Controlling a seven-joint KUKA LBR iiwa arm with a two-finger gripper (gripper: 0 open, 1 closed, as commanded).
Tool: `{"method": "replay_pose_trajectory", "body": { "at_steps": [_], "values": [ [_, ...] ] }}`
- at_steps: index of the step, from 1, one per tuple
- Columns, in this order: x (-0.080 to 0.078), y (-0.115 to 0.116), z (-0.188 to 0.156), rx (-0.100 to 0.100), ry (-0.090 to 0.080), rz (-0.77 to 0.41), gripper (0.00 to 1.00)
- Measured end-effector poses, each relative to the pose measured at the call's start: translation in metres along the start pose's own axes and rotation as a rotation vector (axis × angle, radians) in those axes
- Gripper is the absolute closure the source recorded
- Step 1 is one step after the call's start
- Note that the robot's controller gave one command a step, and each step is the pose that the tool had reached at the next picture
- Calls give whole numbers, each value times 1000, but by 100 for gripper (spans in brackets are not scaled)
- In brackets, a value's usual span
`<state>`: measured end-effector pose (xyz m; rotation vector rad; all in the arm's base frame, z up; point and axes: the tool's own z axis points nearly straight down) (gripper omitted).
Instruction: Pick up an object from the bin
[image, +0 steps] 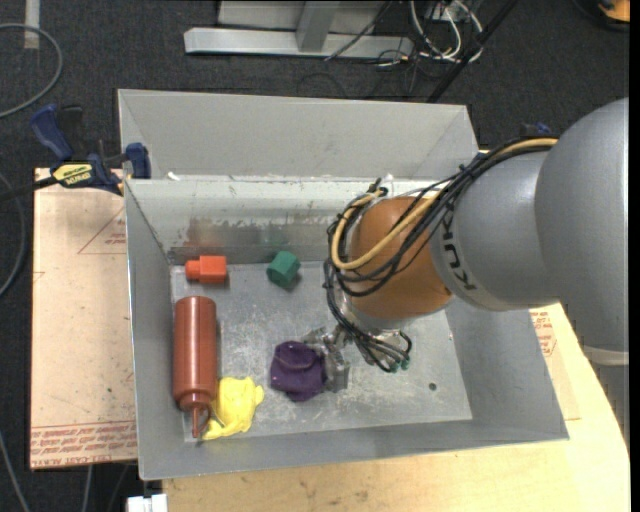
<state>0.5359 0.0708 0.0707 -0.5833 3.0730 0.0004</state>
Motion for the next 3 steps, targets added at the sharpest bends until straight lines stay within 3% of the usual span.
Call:
{"method": "replay_pose_trajectory", "body": {
  "at_steps": [1,3],
  "values": [
    [5,-4,-45,-3,8,-1,100],
    [0,-18,-149,-2,3,-17,100]
  ]
}}
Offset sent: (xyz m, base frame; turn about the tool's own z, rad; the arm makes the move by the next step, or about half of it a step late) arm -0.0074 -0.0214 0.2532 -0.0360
